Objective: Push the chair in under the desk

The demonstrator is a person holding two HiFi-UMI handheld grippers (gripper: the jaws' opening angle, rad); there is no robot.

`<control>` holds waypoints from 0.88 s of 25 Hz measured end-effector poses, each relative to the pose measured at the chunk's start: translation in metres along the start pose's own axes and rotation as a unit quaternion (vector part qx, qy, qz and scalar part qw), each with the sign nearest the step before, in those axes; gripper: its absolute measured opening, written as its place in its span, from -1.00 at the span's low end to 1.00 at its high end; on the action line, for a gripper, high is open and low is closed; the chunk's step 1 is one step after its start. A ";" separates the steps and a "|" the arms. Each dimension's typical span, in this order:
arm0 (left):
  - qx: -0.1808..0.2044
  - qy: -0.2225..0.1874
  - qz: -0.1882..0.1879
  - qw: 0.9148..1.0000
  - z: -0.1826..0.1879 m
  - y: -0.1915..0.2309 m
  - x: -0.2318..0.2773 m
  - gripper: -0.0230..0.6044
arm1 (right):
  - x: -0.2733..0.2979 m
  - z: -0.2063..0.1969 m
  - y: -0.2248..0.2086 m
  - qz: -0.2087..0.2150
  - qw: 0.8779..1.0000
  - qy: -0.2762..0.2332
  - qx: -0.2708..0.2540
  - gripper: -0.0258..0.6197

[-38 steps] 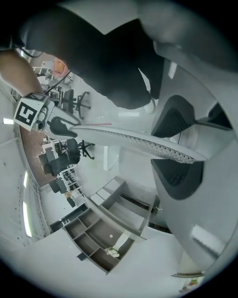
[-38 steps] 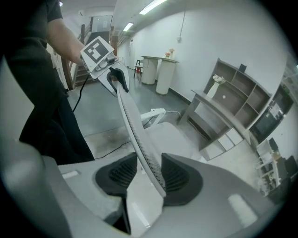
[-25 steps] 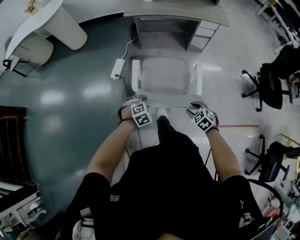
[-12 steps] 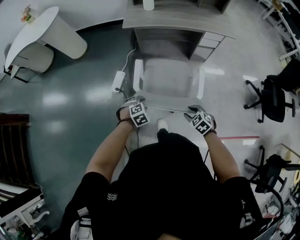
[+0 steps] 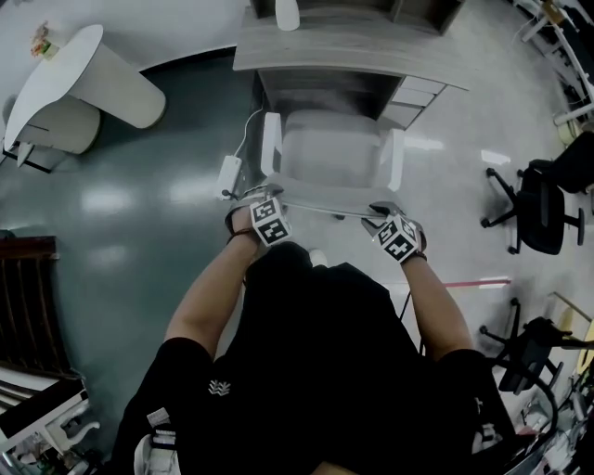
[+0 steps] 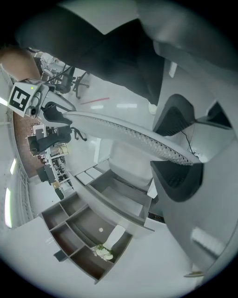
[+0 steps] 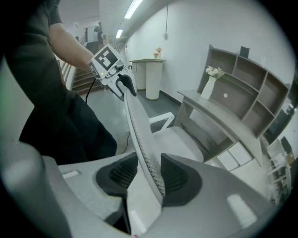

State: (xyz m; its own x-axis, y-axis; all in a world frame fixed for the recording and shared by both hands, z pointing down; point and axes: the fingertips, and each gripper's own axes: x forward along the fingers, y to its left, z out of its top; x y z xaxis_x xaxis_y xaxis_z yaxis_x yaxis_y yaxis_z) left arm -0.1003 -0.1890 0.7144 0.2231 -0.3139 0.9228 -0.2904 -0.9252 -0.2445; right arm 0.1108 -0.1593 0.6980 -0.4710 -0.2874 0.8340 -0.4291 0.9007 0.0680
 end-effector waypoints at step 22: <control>-0.005 -0.011 -0.010 1.000 0.013 0.091 0.027 -0.38 | 0.032 0.041 -0.092 -0.011 1.000 -0.009 -0.012 -0.42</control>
State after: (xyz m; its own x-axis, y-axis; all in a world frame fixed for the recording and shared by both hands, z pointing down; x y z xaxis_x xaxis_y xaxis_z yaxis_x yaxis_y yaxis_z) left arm -0.1085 -0.2847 0.7134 0.2488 -0.2999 0.9210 -0.2953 -0.9291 -0.2228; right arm 0.1032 -0.2649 0.6963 -0.4764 -0.3123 0.8219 -0.4208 0.9018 0.0987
